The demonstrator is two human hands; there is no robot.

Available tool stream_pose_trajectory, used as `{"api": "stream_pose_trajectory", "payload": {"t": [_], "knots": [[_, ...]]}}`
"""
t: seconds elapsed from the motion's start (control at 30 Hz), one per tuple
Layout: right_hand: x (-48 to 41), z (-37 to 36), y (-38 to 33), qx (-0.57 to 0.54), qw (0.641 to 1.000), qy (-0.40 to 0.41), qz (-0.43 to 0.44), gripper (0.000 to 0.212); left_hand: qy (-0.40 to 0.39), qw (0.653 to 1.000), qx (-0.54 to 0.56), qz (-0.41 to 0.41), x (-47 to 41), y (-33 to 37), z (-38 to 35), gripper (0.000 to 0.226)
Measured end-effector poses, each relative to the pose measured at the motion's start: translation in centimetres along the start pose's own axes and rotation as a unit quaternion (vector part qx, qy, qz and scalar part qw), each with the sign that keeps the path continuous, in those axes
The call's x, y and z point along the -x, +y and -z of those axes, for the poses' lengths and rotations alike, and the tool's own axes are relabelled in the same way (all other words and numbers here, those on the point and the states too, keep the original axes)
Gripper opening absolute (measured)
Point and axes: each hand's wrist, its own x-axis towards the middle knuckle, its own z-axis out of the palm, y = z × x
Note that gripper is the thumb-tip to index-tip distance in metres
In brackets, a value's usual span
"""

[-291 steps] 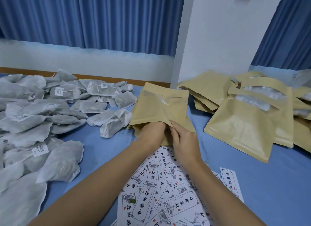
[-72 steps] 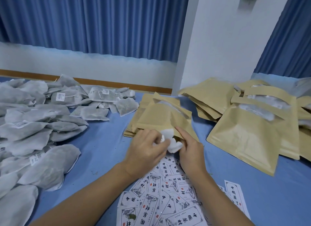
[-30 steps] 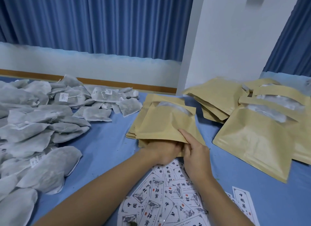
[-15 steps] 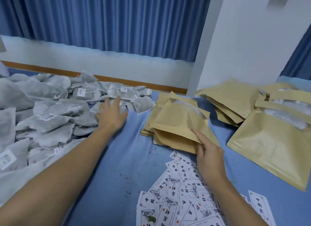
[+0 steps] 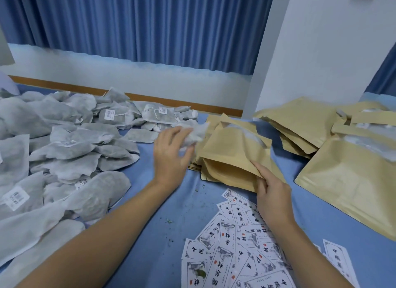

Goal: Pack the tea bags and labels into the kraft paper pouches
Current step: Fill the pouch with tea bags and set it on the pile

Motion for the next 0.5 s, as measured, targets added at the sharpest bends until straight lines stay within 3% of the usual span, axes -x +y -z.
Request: {"api": "stream_pose_trajectory", "payload": {"t": [0.1,0.23,0.3,0.4,0.47,0.5], "knots": [[-0.1,0.1,-0.1,-0.001,1.000,-0.003,0.004,0.058,0.011,0.984,0.039,-0.175,1.0,3.2,-0.1,0.036],[0.0,0.3,-0.1,-0.026,1.000,0.006,-0.005,0.061,-0.128,0.927,0.049,-0.349,3.2,6.3,-0.9,0.032],[0.1,0.5,-0.2,-0.041,0.999,0.027,0.002,0.054,-0.212,0.920,-0.001,-0.330,3.6,6.9,-1.9,0.024],[0.0,0.8,-0.4,-0.043,0.999,0.022,0.008,0.055,-0.348,0.918,-0.120,-0.150,3.5,8.0,-3.4,0.028],[0.1,0.9,-0.6,-0.035,0.999,0.008,0.013,0.059,-0.430,0.883,-0.165,-0.093,2.8,8.6,-5.2,0.025],[0.2,0.9,-0.8,-0.033,0.999,0.006,0.020,0.061,-0.459,0.864,-0.180,-0.105,2.4,8.9,-6.5,0.026]]}}
